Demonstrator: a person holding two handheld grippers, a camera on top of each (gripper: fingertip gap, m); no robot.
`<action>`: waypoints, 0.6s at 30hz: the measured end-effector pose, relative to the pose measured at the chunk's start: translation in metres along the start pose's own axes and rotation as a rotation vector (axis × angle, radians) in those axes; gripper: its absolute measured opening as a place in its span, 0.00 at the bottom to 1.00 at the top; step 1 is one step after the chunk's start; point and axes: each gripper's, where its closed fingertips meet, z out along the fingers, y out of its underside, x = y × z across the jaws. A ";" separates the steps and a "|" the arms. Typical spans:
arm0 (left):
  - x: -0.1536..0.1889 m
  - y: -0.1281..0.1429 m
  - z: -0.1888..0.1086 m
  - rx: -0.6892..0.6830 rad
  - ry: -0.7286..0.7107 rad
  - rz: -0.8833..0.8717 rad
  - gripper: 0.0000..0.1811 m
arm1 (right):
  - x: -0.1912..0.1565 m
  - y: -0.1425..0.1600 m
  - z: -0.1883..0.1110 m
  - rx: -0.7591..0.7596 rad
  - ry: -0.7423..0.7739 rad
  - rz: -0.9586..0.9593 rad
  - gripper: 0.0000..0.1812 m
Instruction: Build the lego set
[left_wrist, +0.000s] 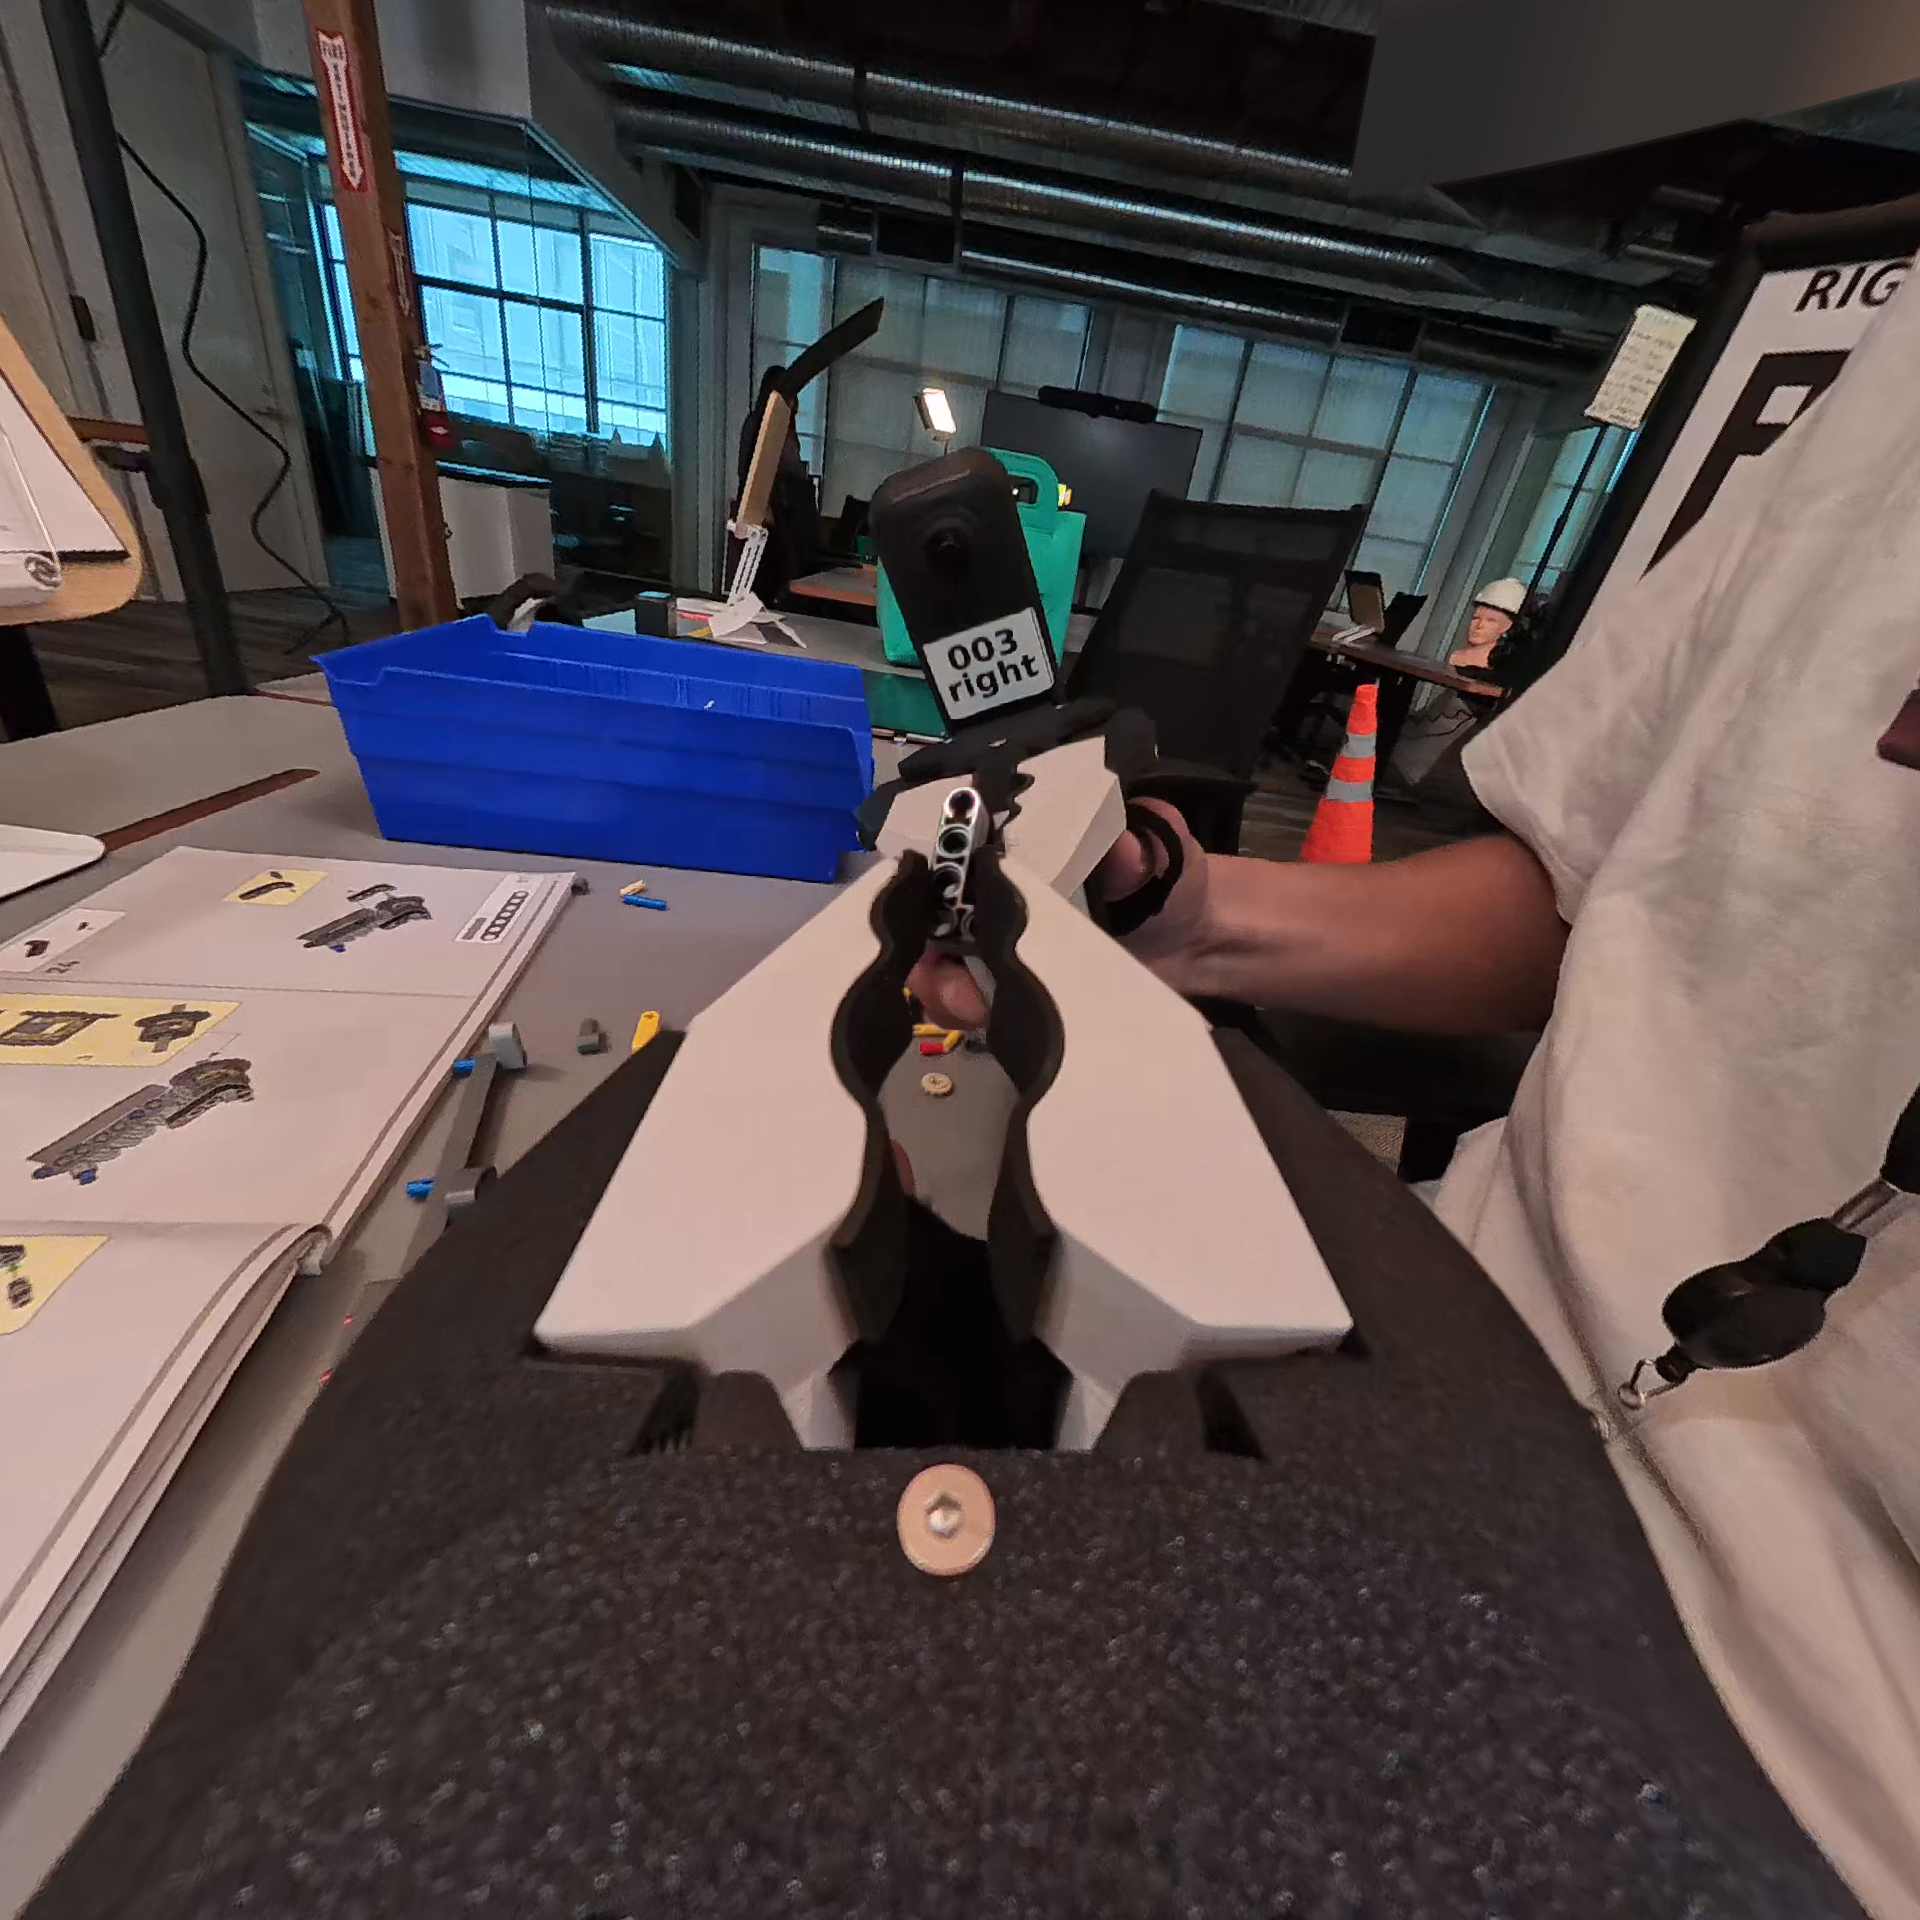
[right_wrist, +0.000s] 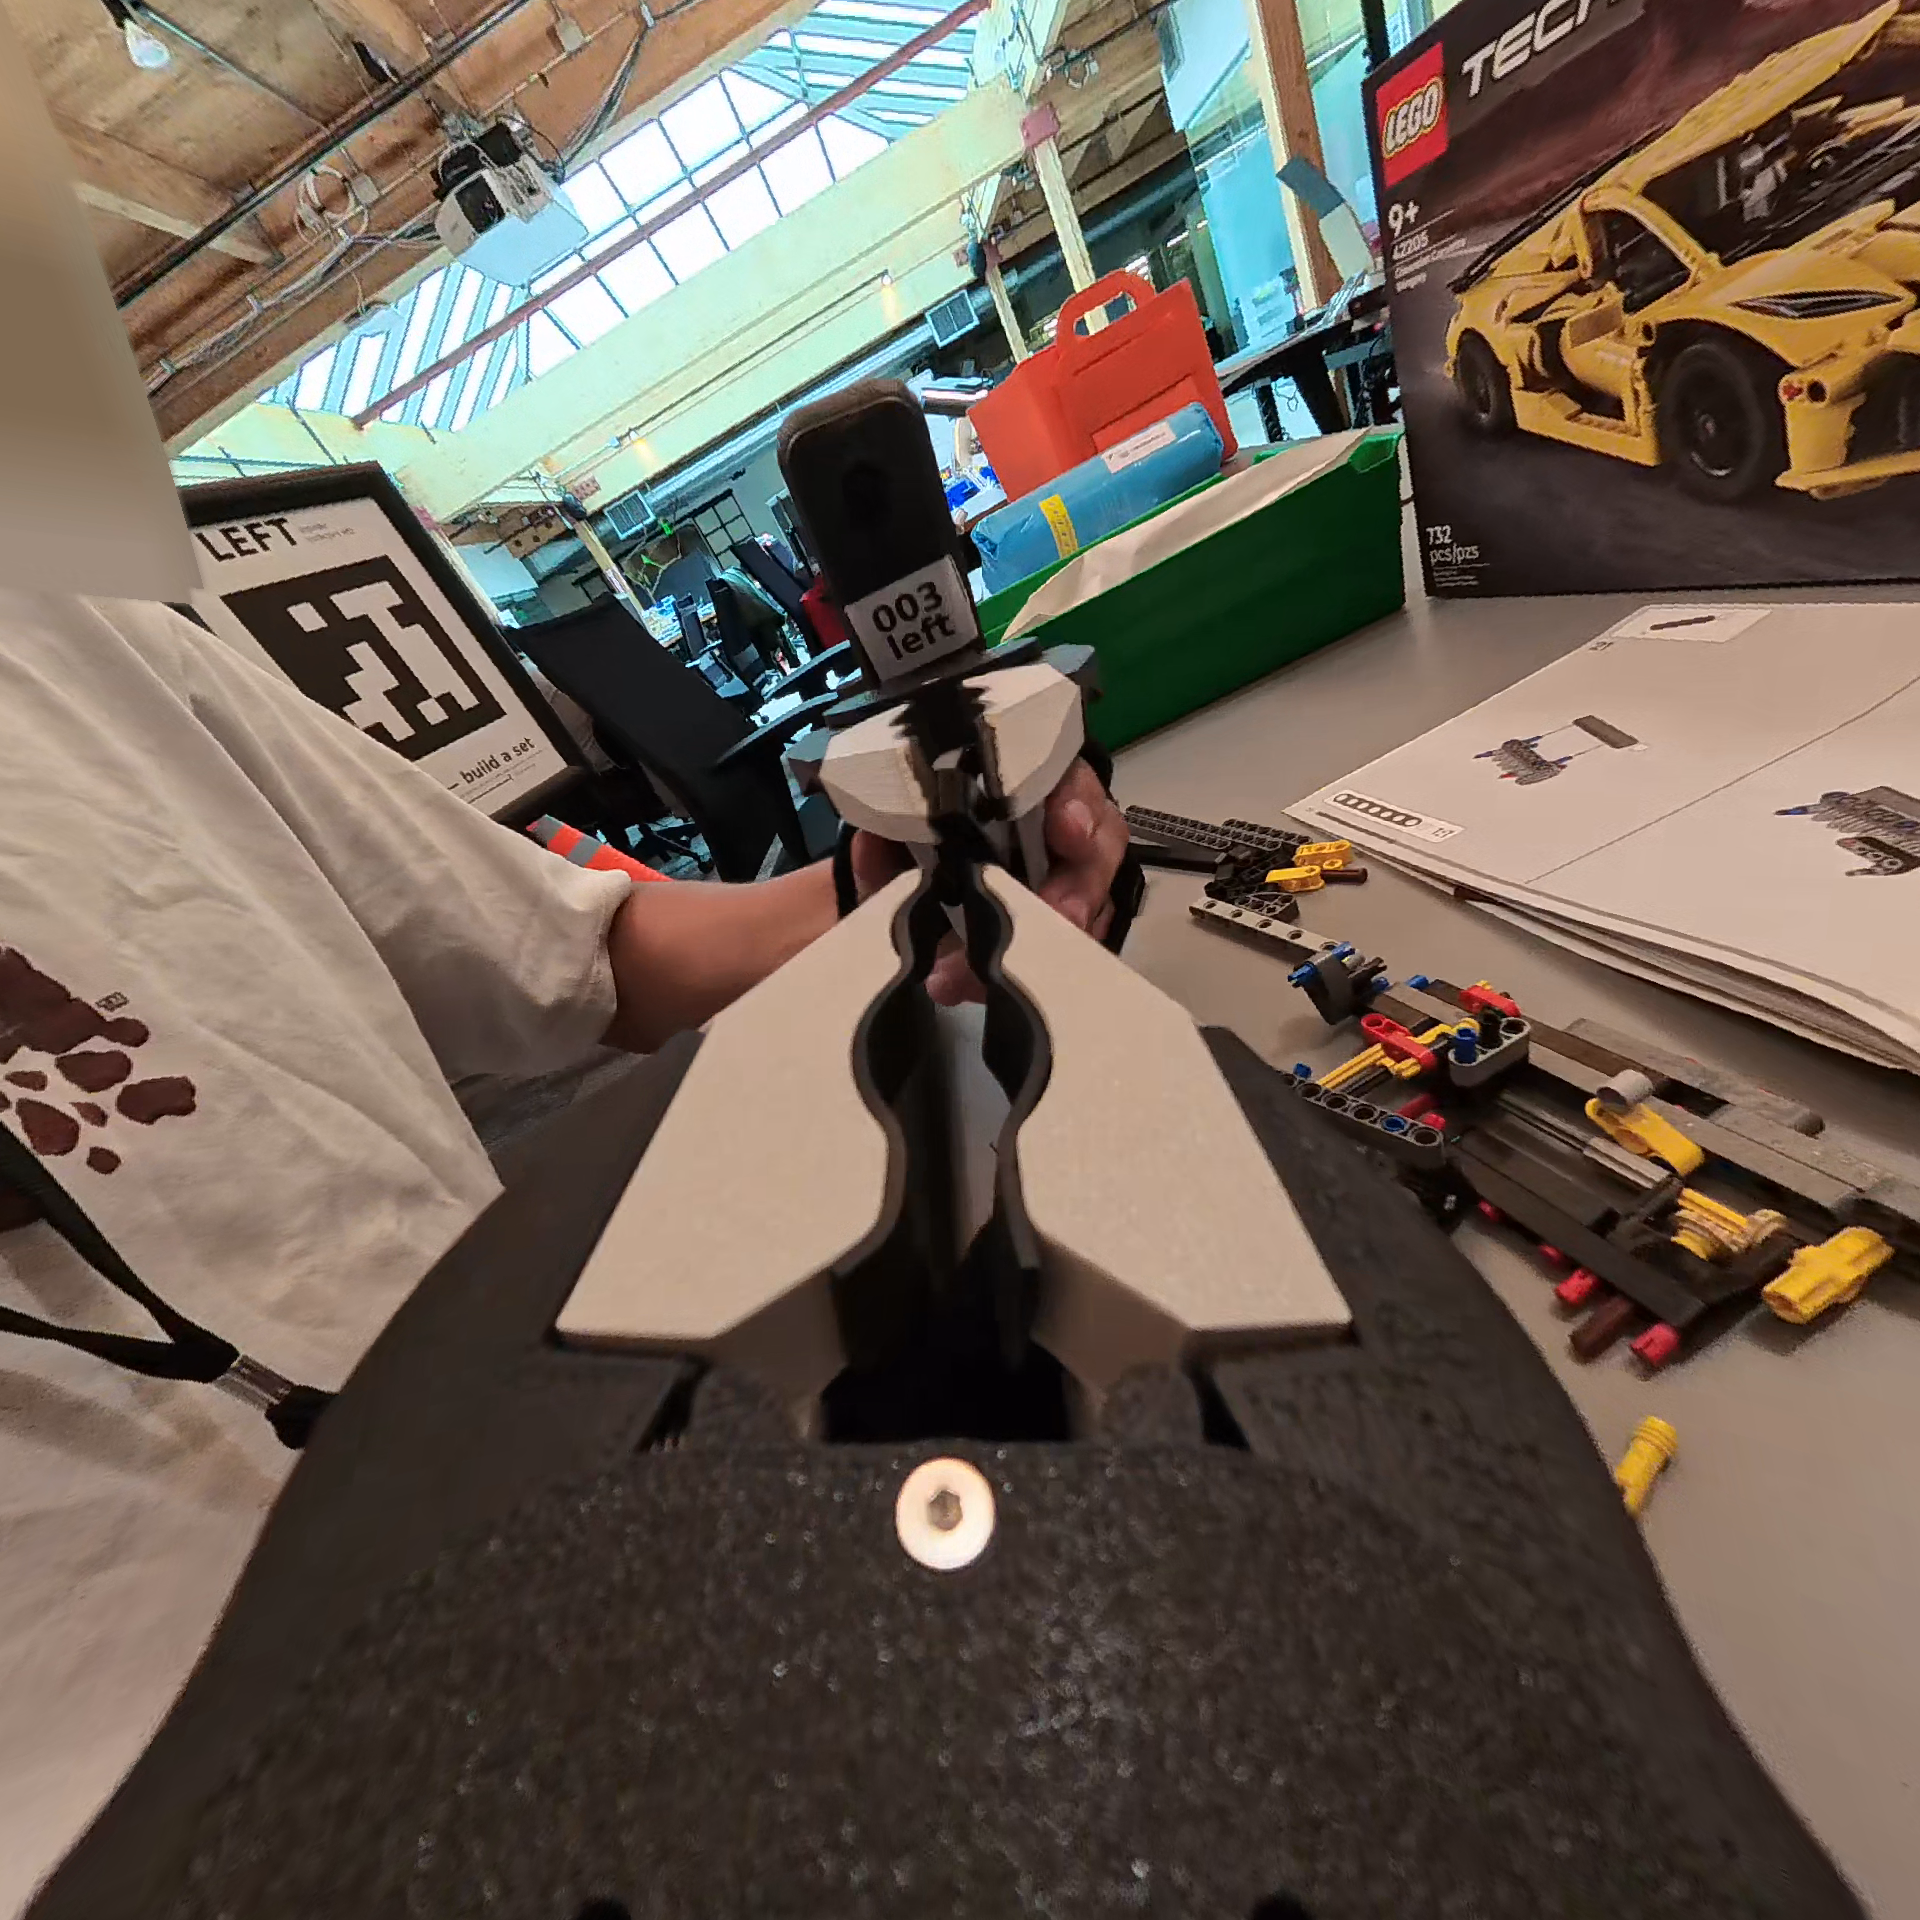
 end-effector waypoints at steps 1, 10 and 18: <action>-0.001 0.001 0.000 -0.006 -0.002 -0.001 0.04 | 0.000 0.000 0.000 -0.004 0.003 -0.005 0.02; -0.014 0.023 -0.012 -0.168 -0.067 -0.040 0.04 | 0.012 -0.003 -0.014 -0.045 0.114 -0.109 0.02; -0.005 0.121 -0.093 -1.051 -0.214 0.179 0.03 | 0.034 0.027 -0.020 -0.069 0.218 -0.126 0.02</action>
